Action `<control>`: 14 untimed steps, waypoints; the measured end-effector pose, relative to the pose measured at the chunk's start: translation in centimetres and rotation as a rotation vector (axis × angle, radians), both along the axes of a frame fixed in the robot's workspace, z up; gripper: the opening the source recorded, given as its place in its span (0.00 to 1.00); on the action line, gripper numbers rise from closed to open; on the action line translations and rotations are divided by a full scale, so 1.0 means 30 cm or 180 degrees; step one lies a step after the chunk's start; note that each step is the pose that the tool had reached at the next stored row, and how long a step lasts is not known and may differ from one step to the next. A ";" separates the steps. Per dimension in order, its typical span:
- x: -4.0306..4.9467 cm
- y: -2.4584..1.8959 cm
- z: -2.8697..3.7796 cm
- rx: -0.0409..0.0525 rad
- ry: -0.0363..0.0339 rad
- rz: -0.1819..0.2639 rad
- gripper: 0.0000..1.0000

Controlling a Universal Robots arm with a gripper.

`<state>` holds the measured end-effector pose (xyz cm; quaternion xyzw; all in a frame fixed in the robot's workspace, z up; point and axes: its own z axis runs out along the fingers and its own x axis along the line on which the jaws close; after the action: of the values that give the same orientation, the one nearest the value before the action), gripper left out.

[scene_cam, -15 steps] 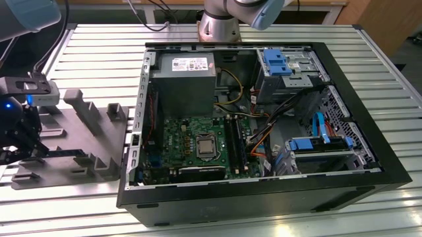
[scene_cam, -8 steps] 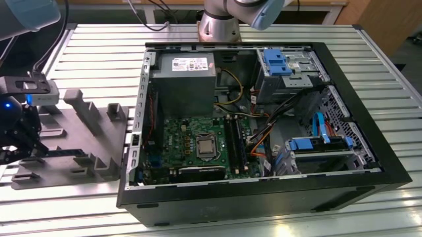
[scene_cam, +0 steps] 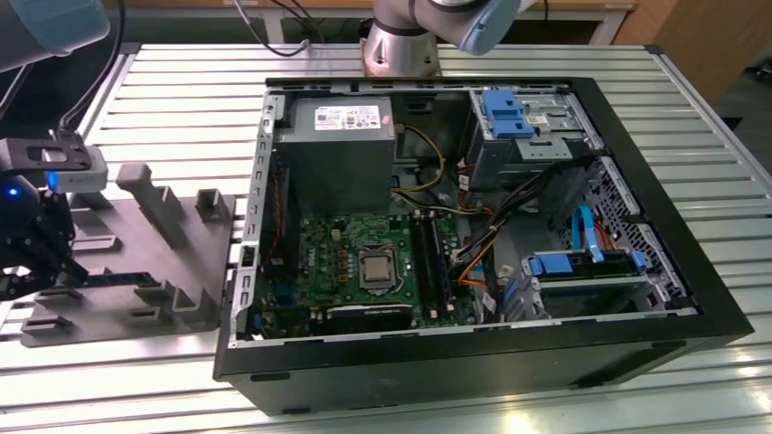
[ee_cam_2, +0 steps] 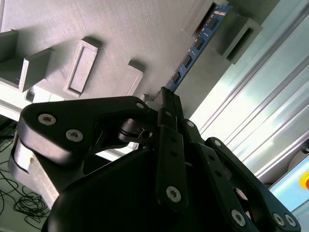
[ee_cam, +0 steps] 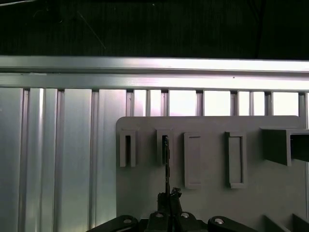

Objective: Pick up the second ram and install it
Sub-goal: 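Pick up the second ram and move it above second insertion slot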

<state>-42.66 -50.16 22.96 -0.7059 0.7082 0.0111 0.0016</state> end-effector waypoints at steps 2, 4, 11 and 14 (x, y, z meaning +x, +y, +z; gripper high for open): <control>0.000 0.000 0.002 0.0000 0.0000 0.0000 0.12; 0.000 0.000 0.005 0.0000 0.0000 0.0000 0.12; 0.000 0.000 0.018 0.0000 0.0000 0.0000 0.12; 0.000 0.000 0.026 0.0001 0.0000 0.0000 0.12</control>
<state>-42.66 -50.16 23.72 -0.7059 0.7082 0.0111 0.0017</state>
